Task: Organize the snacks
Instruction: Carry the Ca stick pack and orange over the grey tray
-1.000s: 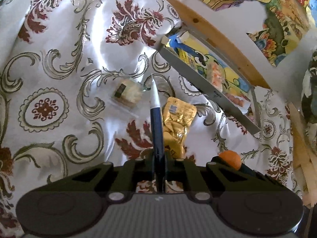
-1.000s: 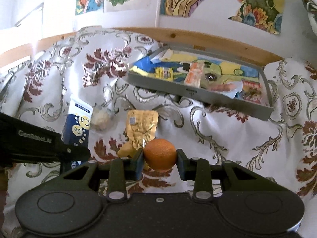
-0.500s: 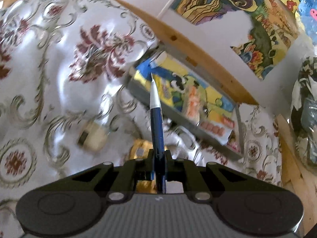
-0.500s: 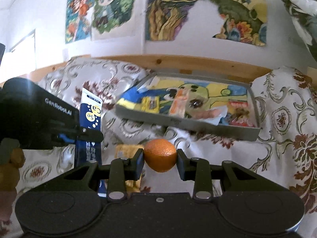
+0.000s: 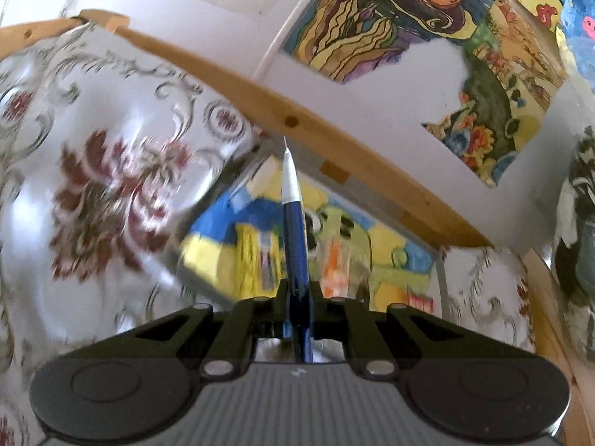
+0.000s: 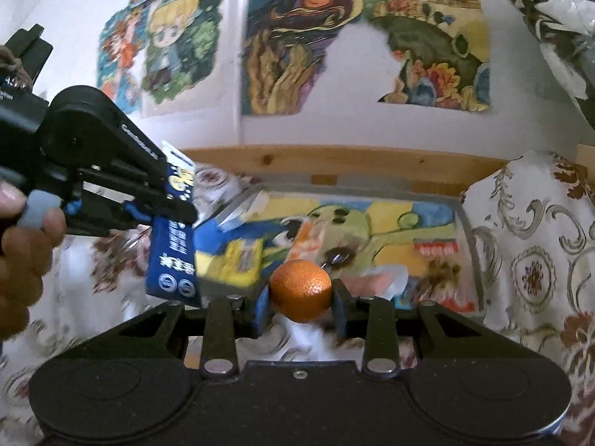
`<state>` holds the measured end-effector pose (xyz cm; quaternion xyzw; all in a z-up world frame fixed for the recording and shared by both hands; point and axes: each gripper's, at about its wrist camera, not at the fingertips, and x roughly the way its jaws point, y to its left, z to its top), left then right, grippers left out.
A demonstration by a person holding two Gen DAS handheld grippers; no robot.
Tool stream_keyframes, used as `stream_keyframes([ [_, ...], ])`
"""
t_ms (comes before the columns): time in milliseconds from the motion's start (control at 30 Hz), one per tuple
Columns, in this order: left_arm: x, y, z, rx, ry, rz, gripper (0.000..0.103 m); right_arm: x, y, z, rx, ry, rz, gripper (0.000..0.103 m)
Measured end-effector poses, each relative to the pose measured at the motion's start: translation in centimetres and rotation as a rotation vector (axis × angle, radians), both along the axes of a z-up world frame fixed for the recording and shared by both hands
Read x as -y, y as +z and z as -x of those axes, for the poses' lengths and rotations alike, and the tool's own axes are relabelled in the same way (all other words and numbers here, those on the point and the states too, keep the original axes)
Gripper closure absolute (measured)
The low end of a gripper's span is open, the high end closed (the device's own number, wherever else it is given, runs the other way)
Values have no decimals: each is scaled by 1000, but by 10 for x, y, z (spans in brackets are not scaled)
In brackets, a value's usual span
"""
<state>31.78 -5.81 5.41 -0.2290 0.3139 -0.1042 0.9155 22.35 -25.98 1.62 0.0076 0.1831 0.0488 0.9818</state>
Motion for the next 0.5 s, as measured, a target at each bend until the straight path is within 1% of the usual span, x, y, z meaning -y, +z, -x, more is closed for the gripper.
stream_keyframes([
  [133,11,4,-33,5,18,-28,94,18,3,-30,39,-61,-16,67],
  [267,24,-2,-60,-11,20,-55,94,38,3,-57,55,-101,-30,67],
  [500,43,-22,-94,-55,9,-115,94,57,-14,-89,3,-136,-40,67],
])
